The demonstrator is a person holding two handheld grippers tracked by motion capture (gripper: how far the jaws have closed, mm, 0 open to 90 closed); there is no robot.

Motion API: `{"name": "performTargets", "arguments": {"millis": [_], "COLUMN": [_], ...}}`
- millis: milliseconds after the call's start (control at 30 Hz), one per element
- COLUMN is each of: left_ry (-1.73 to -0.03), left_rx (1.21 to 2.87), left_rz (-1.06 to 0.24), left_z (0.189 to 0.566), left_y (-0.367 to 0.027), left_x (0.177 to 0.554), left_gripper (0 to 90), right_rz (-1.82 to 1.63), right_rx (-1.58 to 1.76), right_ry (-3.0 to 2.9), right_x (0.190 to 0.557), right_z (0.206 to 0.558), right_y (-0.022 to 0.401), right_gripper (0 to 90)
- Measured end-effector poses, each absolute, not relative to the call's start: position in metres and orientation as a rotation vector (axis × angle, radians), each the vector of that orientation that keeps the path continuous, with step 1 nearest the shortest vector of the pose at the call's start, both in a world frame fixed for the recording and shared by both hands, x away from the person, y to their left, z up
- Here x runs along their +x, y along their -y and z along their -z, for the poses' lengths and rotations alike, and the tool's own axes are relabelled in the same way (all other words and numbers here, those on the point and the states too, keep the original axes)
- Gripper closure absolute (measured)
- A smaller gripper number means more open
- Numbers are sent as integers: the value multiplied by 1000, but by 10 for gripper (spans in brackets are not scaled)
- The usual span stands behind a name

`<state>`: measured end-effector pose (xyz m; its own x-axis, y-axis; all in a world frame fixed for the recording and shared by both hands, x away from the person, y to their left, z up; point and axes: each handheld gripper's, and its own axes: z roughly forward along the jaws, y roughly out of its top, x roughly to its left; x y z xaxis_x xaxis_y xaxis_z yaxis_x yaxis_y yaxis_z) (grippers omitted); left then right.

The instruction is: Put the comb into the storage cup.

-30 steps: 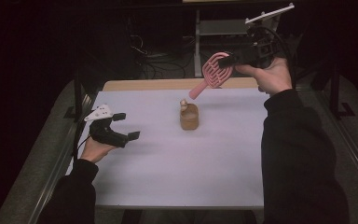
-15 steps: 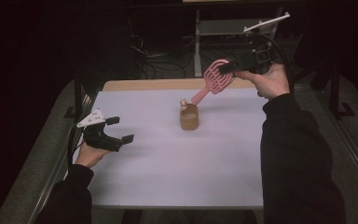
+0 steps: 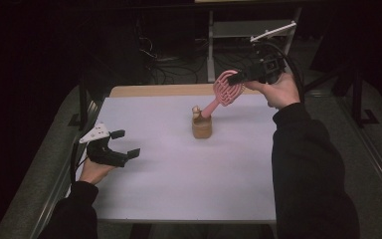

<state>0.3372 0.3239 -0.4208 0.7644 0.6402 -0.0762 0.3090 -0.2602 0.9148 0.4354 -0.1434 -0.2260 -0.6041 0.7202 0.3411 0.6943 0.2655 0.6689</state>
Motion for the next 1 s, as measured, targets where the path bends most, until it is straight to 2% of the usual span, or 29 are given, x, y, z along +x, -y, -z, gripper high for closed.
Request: {"name": "performTargets", "arguments": {"millis": [1000], "left_ry": [-812], "left_rx": [1771], "left_rz": [-408], "left_z": [447], "left_y": [-353], "left_x": [317], "left_gripper": [0], "right_rz": [-1214], "right_rx": [1453], "right_ry": [-2524], "right_x": [452], "right_z": [270], "right_y": [126], "right_gripper": [630]}}
